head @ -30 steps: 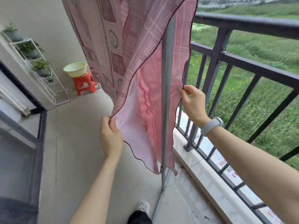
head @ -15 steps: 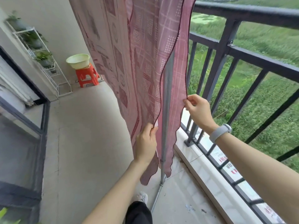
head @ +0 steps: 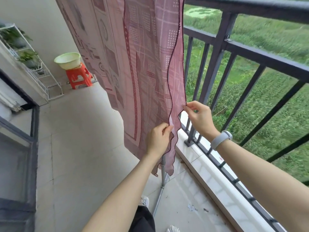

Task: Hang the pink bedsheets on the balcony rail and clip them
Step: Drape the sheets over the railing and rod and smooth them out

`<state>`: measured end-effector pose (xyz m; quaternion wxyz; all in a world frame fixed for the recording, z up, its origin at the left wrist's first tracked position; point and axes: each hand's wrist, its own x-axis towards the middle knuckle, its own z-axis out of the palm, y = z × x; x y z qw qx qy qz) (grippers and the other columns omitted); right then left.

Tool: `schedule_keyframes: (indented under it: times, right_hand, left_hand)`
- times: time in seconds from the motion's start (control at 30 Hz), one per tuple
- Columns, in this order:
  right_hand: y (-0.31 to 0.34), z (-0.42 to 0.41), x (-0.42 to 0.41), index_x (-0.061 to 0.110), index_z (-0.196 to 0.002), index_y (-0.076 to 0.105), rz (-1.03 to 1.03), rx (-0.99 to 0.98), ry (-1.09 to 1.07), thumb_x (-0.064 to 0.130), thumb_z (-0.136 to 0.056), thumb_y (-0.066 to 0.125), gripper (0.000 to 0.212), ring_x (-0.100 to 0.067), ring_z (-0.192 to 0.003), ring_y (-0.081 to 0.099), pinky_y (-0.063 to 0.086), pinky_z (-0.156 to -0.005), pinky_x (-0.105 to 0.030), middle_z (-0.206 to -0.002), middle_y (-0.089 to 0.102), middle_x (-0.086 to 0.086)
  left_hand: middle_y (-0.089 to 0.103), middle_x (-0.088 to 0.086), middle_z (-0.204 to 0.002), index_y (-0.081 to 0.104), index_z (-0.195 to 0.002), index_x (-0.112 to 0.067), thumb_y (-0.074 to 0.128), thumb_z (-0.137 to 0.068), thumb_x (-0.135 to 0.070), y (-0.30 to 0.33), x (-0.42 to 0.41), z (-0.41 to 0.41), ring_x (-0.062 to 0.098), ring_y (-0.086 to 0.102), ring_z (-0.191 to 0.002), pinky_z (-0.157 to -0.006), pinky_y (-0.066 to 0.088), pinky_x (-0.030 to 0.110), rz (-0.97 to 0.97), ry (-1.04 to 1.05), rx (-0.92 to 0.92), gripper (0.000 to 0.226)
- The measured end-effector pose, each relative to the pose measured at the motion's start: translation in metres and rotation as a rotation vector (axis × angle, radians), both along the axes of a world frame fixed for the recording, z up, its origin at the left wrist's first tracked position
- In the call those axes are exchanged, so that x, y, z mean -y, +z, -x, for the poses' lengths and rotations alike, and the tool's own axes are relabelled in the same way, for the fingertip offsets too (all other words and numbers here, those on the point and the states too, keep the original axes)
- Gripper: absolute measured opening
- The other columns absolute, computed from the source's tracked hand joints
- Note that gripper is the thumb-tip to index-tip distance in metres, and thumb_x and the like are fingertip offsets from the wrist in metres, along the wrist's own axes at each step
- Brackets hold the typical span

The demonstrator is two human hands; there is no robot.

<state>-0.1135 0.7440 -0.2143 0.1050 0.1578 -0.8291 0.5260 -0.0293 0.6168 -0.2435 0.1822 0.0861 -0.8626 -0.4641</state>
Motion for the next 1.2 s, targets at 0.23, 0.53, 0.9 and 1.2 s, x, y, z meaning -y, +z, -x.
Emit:
schedule_keyframes:
  times: [0.23, 0.53, 0.9, 1.2]
  right_hand:
    - [-0.009, -0.016, 0.013, 0.019, -0.116, 0.047, 0.055, 0.004, 0.083, 0.022, -0.088, 0.056, 0.029, -0.009, -0.078, 0.056, 0.042, -0.065, -0.017, -0.098, 0.056, 0.001]
    - [0.011, -0.026, 0.034, 0.022, -0.097, 0.05, -0.205, -0.225, 0.234, 0.057, -0.075, 0.05, 0.042, -0.012, -0.078, 0.05, 0.044, -0.069, -0.029, -0.087, 0.052, 0.009]
    - [-0.024, -0.038, 0.015, 0.002, -0.078, 0.054, -0.167, -0.157, 0.075, 0.019, -0.088, 0.049, 0.021, -0.027, -0.059, 0.052, 0.046, -0.056, -0.041, -0.067, 0.057, -0.011]
    - [-0.009, -0.026, 0.009, 0.005, -0.082, 0.055, -0.185, -0.123, 0.066, 0.017, -0.088, 0.052, 0.014, -0.024, -0.07, 0.056, 0.049, -0.066, -0.045, -0.077, 0.058, -0.008]
  left_hand:
    - [0.055, 0.005, -0.063, 0.06, -0.072, -0.001, 0.057, -0.087, -0.013, -0.02, 0.017, -0.012, 0.018, 0.041, -0.06, -0.052, 0.021, 0.023, 0.077, 0.06, 0.017, 0.02]
    - [0.063, 0.007, -0.082, 0.064, -0.076, -0.008, 0.058, -0.087, -0.025, -0.017, 0.021, -0.008, 0.024, 0.057, -0.077, -0.068, 0.045, 0.033, 0.026, -0.125, 0.149, 0.022]
    - [0.061, 0.006, -0.109, 0.063, -0.106, -0.013, 0.058, -0.081, -0.009, -0.034, 0.058, -0.01, 0.021, 0.059, -0.096, -0.088, 0.046, 0.033, -0.026, -0.037, 0.23, 0.025]
    - [0.058, 0.006, -0.112, 0.059, -0.113, -0.012, 0.055, -0.085, -0.009, 0.005, 0.07, 0.008, 0.021, 0.058, -0.096, -0.088, 0.045, 0.031, 0.082, -0.03, 0.064, 0.029]
